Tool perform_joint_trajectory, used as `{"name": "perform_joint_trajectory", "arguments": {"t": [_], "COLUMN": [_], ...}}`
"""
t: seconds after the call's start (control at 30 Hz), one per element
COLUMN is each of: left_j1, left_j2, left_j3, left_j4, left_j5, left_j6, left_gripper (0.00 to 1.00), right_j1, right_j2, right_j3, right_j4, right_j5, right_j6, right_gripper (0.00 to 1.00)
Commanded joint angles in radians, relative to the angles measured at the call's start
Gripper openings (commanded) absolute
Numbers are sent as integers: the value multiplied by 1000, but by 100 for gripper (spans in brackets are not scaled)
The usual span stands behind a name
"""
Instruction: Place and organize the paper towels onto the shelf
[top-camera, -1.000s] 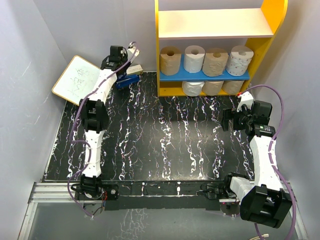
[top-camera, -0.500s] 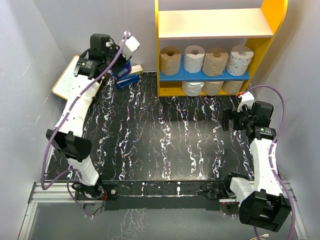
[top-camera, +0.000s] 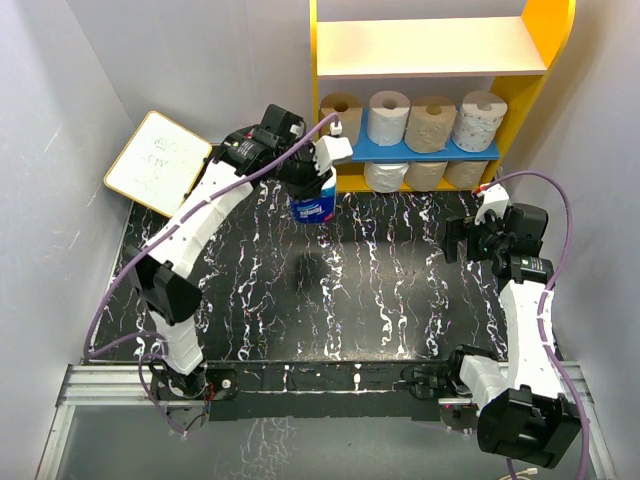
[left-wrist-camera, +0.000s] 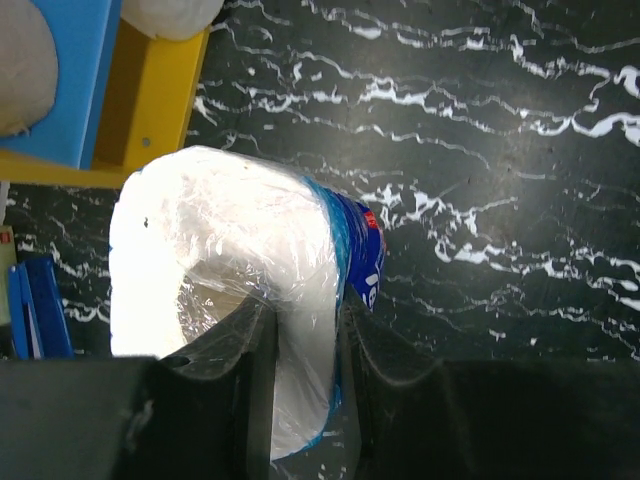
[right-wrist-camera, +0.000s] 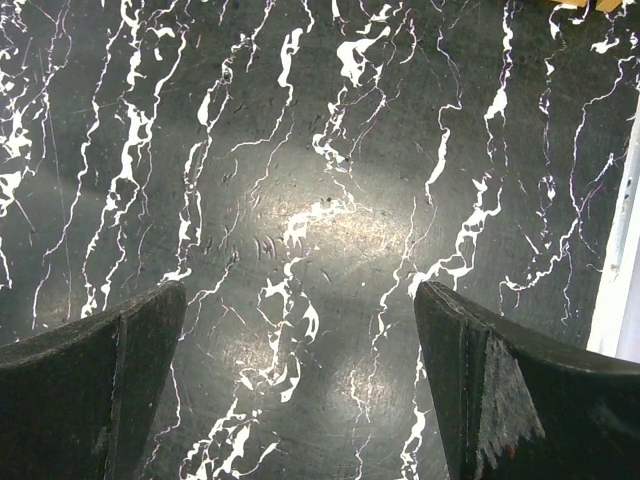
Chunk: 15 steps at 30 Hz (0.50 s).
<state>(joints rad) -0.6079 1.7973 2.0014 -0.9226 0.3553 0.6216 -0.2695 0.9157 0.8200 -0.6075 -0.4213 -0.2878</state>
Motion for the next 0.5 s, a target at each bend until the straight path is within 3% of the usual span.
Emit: {"name": "perform_joint_trajectory", "arguments": {"t": [0.0,0.17,0.47], "left_j1": [7,-5,-30], "left_j2": [84,234,362], "left_j3": [134,216,149], "left_j4": [11,23,200], "left_j5": [156,198,112], "left_j6": [-15,-12,37], "left_gripper": [0,0,0], "right_j1": [-5,-5,-5], "right_j2": [-42,-35,-33], "right_j3": [2,3,5], "right_j4": [33,34,27], "right_j5": [-8,6,2], "right_j6": [-16,-11,-13], "right_gripper": [98,98,98]}}
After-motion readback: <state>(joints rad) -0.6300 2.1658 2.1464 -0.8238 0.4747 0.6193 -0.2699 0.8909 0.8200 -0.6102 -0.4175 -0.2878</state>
